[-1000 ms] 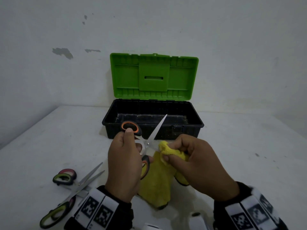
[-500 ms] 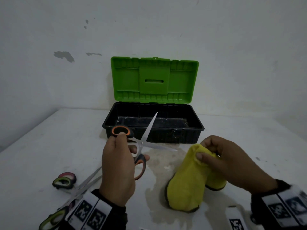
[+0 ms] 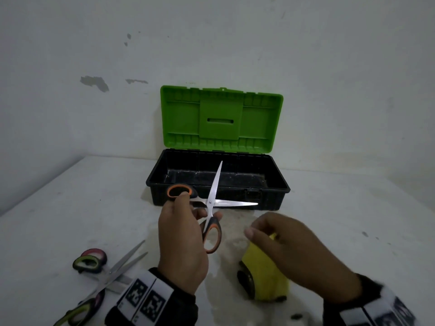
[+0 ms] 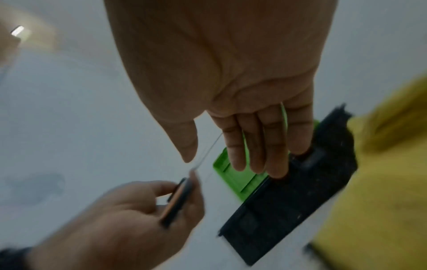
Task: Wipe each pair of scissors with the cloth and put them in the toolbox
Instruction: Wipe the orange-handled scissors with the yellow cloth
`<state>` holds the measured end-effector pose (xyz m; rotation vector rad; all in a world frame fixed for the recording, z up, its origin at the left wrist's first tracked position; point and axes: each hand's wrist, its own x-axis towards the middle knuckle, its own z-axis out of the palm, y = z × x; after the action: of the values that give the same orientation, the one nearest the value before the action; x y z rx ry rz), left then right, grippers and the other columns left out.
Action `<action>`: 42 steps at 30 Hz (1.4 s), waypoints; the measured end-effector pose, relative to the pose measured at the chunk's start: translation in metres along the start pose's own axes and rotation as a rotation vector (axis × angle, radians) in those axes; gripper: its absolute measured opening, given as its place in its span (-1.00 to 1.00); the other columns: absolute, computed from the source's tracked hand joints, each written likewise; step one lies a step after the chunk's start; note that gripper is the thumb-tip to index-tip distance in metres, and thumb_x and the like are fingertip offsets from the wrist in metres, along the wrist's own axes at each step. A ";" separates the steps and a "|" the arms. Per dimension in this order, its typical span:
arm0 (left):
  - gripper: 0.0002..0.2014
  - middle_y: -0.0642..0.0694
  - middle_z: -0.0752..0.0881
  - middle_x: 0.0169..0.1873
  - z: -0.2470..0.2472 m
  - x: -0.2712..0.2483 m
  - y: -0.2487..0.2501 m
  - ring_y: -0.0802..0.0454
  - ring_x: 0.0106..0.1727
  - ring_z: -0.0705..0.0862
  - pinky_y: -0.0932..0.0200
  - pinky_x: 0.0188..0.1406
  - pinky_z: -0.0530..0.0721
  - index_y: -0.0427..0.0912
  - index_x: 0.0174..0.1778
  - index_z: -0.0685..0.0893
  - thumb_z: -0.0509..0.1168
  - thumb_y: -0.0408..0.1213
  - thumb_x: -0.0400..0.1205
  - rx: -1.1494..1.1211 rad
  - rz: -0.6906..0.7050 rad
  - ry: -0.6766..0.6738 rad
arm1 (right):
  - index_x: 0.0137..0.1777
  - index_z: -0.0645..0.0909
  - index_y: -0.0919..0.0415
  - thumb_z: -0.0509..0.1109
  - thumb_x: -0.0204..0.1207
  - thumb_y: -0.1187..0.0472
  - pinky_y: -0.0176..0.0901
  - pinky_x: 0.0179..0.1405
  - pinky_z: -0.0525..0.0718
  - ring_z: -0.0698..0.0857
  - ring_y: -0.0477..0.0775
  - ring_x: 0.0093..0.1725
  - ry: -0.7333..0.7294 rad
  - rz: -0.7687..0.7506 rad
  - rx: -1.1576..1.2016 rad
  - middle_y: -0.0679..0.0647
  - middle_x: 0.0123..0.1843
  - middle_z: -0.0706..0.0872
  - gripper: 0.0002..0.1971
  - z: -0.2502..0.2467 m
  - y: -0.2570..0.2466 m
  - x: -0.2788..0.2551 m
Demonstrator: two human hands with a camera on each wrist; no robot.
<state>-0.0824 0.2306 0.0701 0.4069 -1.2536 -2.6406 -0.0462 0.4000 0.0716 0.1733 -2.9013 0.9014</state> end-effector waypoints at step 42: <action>-0.63 -0.14 0.78 -0.30 -0.043 0.007 0.035 -0.08 -0.46 0.68 0.19 -0.59 0.53 -0.10 -0.10 0.77 0.18 0.07 0.70 0.824 -0.046 -0.384 | -0.28 0.75 0.22 0.37 0.62 0.07 -0.24 -0.60 0.45 0.60 0.04 -0.56 0.058 0.083 0.799 0.11 -0.47 0.68 -0.69 0.052 -0.033 0.007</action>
<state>-0.0735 0.1760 0.0702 0.0169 -2.4593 -2.1649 -0.0519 0.3431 0.0479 0.0751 -2.3373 1.9819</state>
